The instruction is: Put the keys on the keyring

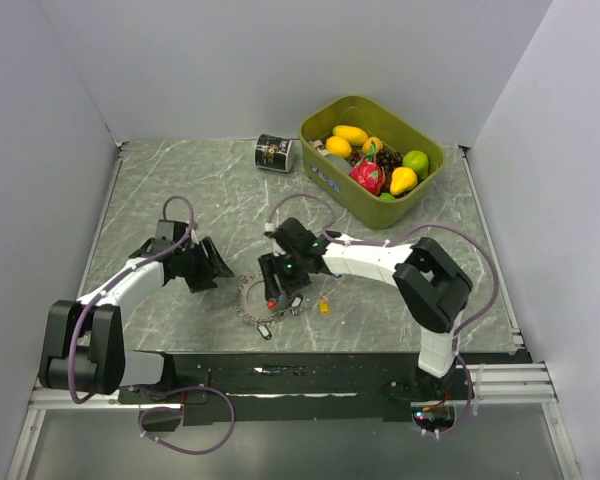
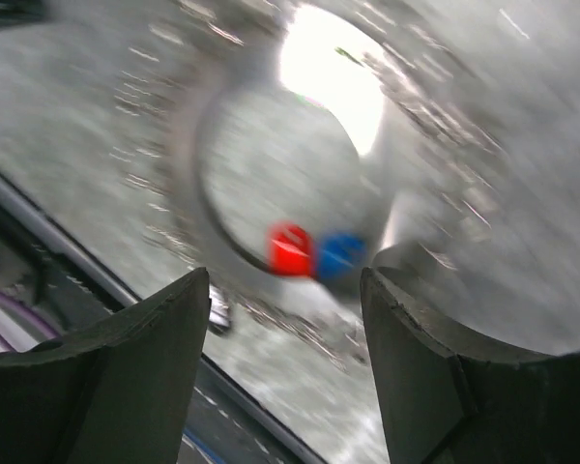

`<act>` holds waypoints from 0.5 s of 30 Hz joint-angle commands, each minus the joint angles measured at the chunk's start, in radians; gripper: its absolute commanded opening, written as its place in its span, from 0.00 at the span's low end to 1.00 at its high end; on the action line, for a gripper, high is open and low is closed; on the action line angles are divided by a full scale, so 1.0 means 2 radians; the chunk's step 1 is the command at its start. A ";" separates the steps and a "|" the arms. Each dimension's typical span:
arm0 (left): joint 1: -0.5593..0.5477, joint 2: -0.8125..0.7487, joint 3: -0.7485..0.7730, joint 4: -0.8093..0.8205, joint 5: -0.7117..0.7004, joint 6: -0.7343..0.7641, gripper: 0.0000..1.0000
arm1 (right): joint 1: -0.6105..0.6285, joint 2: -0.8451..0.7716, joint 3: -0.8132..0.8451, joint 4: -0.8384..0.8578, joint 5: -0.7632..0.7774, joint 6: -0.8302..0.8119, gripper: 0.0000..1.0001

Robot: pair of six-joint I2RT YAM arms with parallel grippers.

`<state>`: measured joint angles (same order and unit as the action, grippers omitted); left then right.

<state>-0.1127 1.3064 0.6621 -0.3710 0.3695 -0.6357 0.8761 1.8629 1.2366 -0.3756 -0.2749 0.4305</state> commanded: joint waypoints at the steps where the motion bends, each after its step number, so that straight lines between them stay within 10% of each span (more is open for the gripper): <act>1: -0.019 0.017 -0.012 0.023 0.009 -0.017 0.64 | -0.019 -0.061 -0.041 0.004 0.015 0.029 0.71; 15: -0.070 0.031 -0.042 0.049 -0.009 -0.042 0.57 | -0.024 -0.051 -0.082 0.045 -0.008 0.059 0.62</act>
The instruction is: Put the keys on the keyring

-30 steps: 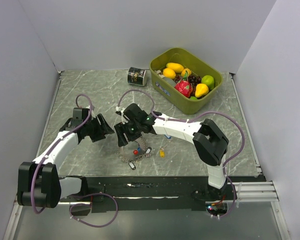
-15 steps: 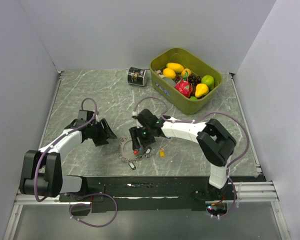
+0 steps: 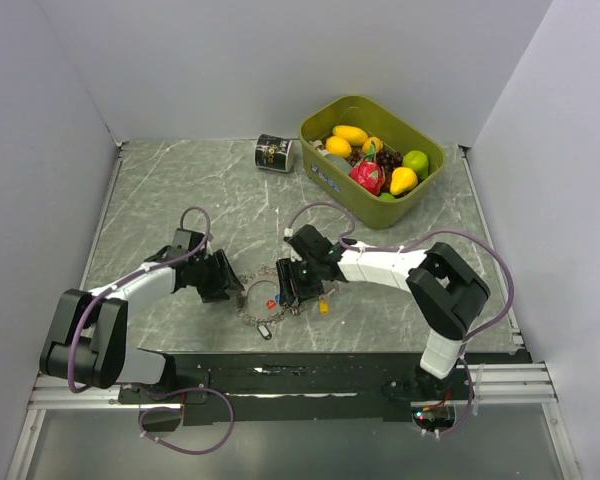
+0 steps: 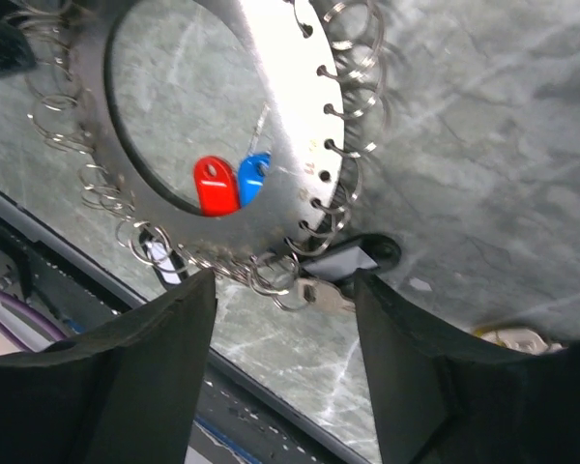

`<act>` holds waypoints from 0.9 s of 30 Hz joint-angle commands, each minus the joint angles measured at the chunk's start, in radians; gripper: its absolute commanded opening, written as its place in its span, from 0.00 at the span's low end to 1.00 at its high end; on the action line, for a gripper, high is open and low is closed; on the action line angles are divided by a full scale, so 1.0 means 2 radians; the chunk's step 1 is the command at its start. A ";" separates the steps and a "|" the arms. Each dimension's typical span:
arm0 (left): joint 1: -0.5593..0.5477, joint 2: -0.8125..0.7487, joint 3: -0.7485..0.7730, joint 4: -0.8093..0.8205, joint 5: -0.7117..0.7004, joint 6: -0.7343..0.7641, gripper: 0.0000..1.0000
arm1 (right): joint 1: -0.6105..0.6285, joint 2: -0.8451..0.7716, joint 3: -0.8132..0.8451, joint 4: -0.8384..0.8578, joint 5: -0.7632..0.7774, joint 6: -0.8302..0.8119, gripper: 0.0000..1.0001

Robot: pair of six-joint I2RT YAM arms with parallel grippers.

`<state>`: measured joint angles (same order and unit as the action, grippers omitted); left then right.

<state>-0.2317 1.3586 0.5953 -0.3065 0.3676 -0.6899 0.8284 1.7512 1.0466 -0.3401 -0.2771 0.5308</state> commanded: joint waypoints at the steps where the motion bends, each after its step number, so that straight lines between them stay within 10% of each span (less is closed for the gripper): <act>1: -0.012 0.004 -0.009 0.017 -0.011 -0.016 0.57 | -0.001 0.012 0.017 0.028 -0.007 0.008 0.57; 12: -0.026 -0.001 -0.015 0.015 -0.023 -0.021 0.53 | -0.034 0.042 0.057 0.024 -0.003 -0.002 0.30; 27: -0.037 -0.043 -0.005 -0.024 -0.060 -0.027 0.58 | -0.054 0.055 0.076 0.045 -0.004 -0.013 0.22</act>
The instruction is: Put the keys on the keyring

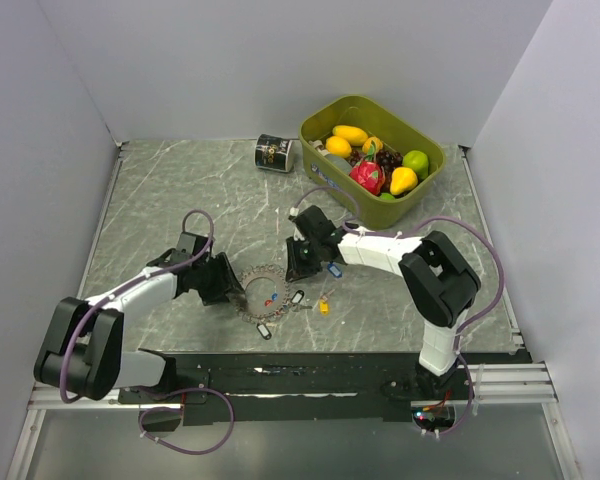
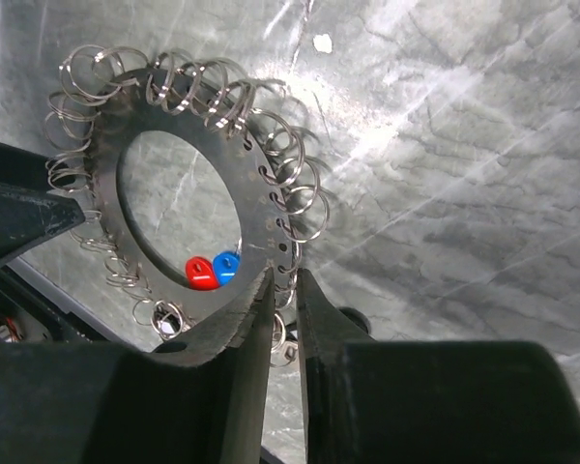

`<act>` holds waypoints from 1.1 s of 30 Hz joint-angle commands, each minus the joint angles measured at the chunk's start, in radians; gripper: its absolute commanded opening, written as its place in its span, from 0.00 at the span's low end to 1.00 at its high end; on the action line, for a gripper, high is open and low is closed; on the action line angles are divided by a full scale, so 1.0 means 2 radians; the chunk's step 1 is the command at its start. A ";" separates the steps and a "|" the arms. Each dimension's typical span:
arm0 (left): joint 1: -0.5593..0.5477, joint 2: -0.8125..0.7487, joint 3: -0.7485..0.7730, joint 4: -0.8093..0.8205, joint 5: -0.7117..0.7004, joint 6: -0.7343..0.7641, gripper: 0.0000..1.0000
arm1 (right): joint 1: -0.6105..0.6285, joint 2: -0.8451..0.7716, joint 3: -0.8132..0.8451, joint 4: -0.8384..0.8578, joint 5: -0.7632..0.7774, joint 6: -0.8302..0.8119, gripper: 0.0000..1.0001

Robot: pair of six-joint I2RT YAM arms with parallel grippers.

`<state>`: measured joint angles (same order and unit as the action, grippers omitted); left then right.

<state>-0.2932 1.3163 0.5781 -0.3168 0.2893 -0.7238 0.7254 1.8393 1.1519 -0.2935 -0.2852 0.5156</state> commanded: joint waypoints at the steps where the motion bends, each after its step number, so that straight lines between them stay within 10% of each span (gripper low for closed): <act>1: -0.008 -0.025 0.002 -0.020 -0.023 -0.011 0.58 | -0.003 0.015 0.026 0.021 -0.003 -0.007 0.22; 33: -0.017 -0.021 0.010 -0.030 -0.037 -0.011 0.57 | 0.023 0.008 -0.017 0.012 -0.058 -0.038 0.06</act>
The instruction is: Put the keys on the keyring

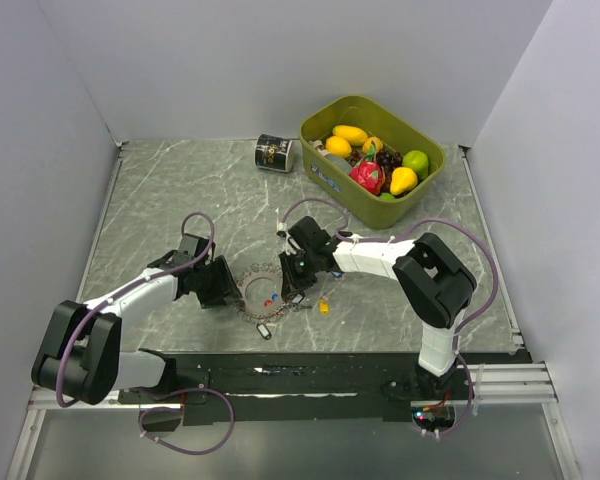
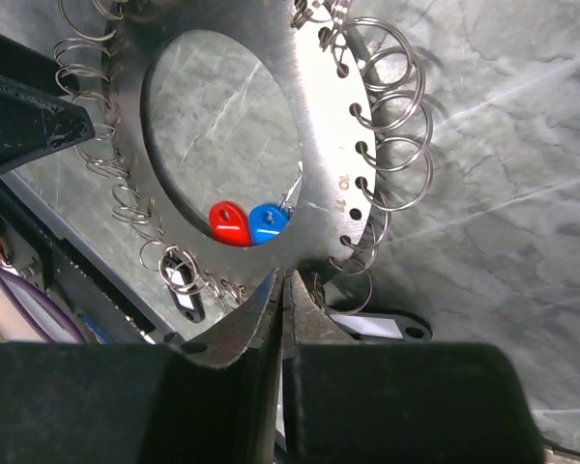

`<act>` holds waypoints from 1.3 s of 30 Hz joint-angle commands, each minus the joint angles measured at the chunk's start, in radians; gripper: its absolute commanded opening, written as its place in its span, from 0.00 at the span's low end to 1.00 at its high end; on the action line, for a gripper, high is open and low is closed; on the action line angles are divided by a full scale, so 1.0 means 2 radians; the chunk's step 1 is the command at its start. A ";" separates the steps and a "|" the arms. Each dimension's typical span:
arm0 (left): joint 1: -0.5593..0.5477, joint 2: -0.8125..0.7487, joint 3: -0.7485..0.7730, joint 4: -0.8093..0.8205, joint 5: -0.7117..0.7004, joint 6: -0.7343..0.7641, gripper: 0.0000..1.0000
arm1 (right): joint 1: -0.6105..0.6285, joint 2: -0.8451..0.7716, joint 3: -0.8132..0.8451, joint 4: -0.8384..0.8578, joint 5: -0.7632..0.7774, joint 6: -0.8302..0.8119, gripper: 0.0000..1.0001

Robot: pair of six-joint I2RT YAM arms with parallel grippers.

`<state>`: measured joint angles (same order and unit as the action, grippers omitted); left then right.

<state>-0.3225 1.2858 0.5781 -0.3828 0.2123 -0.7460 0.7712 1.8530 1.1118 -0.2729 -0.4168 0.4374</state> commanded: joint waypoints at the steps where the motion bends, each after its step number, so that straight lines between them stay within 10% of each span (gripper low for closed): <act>1: -0.002 -0.006 0.010 0.002 0.002 0.000 0.57 | 0.000 0.004 0.005 -0.008 0.013 0.000 0.05; 39: -0.046 -0.083 -0.020 0.028 0.005 -0.010 0.48 | -0.017 -0.039 0.055 -0.058 0.041 -0.058 0.05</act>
<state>-0.4046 1.1564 0.5365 -0.3199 0.2665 -0.7486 0.7406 1.8439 1.2118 -0.3897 -0.3271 0.3386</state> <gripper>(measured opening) 0.493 0.050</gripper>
